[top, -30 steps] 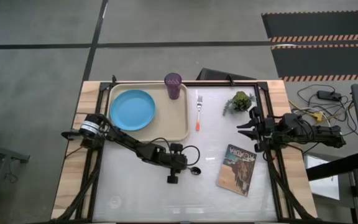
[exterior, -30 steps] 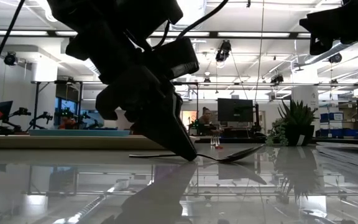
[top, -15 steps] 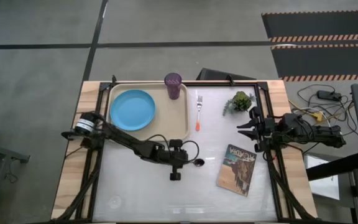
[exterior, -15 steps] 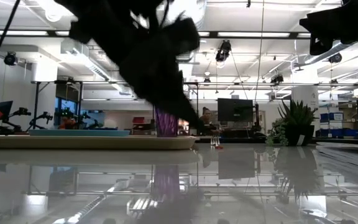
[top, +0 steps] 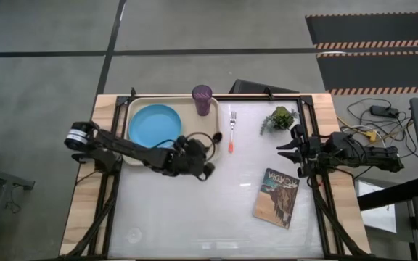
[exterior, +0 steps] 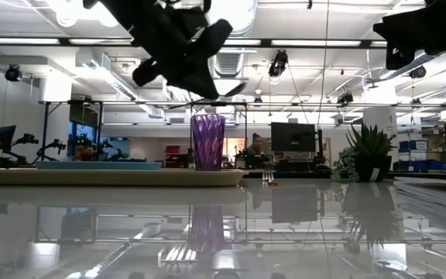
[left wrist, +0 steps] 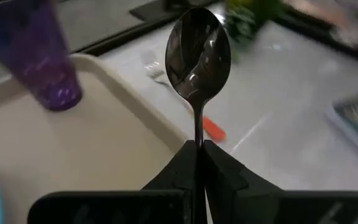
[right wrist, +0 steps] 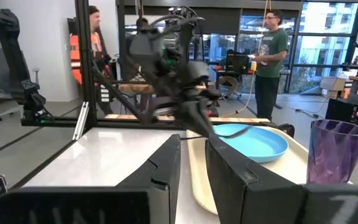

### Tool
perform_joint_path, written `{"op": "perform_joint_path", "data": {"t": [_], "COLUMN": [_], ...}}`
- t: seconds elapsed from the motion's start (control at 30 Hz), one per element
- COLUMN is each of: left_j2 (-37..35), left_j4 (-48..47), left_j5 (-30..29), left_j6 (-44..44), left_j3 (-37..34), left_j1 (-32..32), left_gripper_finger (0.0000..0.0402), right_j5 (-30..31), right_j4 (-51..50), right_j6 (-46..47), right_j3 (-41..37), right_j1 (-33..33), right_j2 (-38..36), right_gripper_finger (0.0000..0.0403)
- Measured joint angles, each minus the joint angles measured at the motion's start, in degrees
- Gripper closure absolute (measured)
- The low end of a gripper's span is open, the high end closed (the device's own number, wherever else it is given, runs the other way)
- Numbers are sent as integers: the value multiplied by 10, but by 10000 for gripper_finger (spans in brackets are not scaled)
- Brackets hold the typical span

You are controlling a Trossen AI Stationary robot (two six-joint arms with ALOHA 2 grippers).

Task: Pick and place plate/cup/fork/spoon on tray
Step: Put the black spoon on the brown tray to the right side of the blue plate

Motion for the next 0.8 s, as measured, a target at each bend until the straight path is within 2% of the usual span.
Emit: {"op": "perform_joint_path", "data": {"t": [0.17,0.47,0.67,0.8], "left_j2": [11,48,66,76], "left_j4": [3,-31,-99,-96], "left_j5": [-4,-10,-16,-18], "left_j6": [-108,-172,-267,-300], "left_j3": [0,-3,-14,-31], "left_j1": [40,97,114,120], "left_gripper_finger": [401,401,401,401], "right_j5": [0,0,1,1], "right_j4": [0,0,0,0], "right_j6": [3,5,6,6], "right_j3": [0,0,0,0], "right_j1": [0,0,0,0], "right_j2": [0,0,0,0], "right_gripper_finger": [339,339,339,339]}}
